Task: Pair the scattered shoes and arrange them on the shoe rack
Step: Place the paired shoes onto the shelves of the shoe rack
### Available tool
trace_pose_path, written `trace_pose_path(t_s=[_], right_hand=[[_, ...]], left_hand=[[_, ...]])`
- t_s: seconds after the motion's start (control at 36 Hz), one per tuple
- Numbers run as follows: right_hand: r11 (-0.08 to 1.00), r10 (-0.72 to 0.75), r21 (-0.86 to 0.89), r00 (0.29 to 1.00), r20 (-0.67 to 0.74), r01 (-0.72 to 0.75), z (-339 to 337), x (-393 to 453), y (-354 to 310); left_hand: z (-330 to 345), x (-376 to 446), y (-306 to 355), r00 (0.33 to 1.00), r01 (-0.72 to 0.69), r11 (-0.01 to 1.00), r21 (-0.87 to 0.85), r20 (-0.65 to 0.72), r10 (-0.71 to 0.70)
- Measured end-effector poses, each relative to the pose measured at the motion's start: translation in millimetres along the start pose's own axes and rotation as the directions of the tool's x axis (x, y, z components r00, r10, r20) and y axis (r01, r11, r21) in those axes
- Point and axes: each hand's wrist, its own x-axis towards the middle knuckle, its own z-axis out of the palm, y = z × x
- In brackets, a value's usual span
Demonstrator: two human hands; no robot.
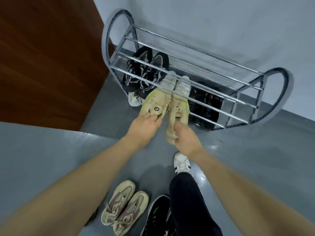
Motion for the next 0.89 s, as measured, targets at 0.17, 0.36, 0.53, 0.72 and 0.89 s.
trace_pose_path(t_s=[0.17,0.36,0.53,0.72,0.89], right_hand=[[0.998,0.045,0.052,0.992,-0.115,-0.039,5,41,31],[0.998,-0.021,0.054,0.987,-0.160,0.030,19,97,75],[0.996,-0.085,0.021,0.968,-0.235,0.092,50,108,93],[0.992,-0.114,0.008,0.934,-0.338,0.124,39,124,117],[0.996,-0.033,0.068,0.953,-0.302,0.056,31,124,120]], left_hand=[[33,51,-3,0.996,-0.060,0.998,-0.016,-0.063,0.058],[79,121,-9,0.990,-0.052,0.997,-0.052,-0.135,0.044],[109,146,-7,0.954,-0.041,0.994,-0.096,-0.298,0.011],[122,166,3,0.919,-0.118,0.987,-0.113,-0.390,0.066],[123,166,2,0.884,-0.144,0.987,-0.073,-0.458,0.096]])
